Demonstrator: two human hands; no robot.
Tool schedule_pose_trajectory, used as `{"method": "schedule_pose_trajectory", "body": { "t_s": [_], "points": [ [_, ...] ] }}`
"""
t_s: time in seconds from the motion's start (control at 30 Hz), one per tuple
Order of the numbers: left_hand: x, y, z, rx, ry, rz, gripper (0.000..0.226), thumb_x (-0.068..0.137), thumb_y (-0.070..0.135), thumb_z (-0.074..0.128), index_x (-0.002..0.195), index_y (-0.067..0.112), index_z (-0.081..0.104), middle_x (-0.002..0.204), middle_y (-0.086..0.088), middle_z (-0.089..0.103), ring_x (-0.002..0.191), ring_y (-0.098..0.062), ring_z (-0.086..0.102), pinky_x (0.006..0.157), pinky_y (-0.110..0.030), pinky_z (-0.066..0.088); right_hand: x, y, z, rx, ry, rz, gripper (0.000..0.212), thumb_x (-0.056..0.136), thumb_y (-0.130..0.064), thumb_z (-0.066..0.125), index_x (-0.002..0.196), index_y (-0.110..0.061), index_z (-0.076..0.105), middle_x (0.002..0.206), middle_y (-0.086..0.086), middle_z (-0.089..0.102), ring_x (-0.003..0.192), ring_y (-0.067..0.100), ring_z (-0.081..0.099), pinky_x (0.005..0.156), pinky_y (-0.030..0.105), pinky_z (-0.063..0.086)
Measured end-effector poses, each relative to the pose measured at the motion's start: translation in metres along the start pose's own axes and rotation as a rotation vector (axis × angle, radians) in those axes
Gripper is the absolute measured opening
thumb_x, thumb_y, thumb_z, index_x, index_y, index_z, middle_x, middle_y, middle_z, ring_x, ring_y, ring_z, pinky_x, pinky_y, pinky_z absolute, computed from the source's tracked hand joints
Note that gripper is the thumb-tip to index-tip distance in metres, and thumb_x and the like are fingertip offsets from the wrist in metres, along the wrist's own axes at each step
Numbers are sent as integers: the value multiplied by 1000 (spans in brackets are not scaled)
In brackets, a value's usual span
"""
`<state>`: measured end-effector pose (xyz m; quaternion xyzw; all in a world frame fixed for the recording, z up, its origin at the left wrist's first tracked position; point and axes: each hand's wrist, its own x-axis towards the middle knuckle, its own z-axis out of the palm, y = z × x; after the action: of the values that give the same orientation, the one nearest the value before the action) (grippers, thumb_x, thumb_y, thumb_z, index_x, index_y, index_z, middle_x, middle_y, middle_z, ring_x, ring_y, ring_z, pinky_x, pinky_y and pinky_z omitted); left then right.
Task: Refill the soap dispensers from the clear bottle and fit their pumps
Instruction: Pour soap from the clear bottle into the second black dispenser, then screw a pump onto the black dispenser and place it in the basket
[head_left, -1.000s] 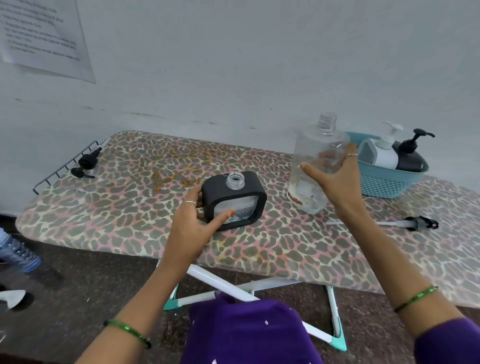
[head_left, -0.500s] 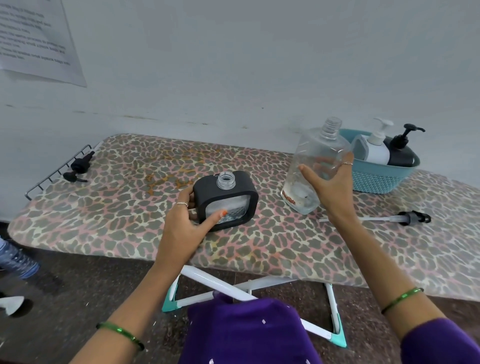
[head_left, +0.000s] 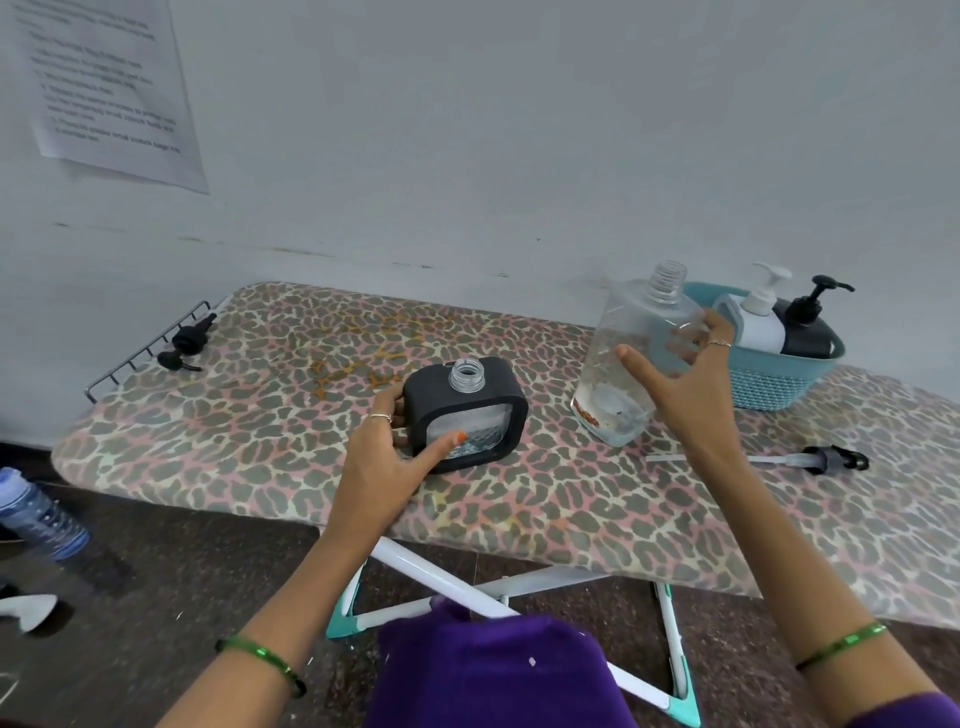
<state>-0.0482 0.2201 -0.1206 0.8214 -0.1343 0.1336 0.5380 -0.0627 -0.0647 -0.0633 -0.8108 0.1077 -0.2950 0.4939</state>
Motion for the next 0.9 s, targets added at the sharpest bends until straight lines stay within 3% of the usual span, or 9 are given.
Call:
{"method": "schedule_pose_trajectory", "body": {
  "t_s": [0.23,0.4,0.53,0.77,0.9],
  "points": [
    [0,-2,-1,2,-15,26,70,74,51,69,131,18,45,108,6,60,95,-6,62,73,-5,49,-17,-21,-5,-113,205,-212,77,78,-40,76,136,-16,31,141,8,31,133,21,31,113,44,28],
    [1,-10,-1,31,-40,22,71,78,57,68,135,23,42,120,2,62,109,-12,61,88,-29,56,-28,-47,2,-118,191,-395,67,80,-28,71,133,-8,35,138,16,34,132,31,32,111,49,28],
    [0,-3,-6,-33,-65,-20,57,81,42,75,126,33,41,112,14,61,103,3,60,83,-13,51,-39,-78,26,-107,64,-509,61,83,-19,72,133,-9,37,136,12,37,129,27,37,107,50,33],
    [1,-6,-21,-36,-68,-1,58,81,45,74,127,38,41,118,10,63,108,-4,62,89,-29,55,-25,-139,97,-115,-321,-616,38,88,-26,64,121,-18,48,121,-4,42,118,16,43,95,28,34],
    [-2,-13,-27,-32,-66,-21,55,80,49,73,123,45,39,115,8,65,105,-7,64,86,-34,57,-1,-159,149,-192,-630,-593,35,89,-28,63,121,-21,52,125,-2,51,113,13,49,95,30,41]
  ]
}}
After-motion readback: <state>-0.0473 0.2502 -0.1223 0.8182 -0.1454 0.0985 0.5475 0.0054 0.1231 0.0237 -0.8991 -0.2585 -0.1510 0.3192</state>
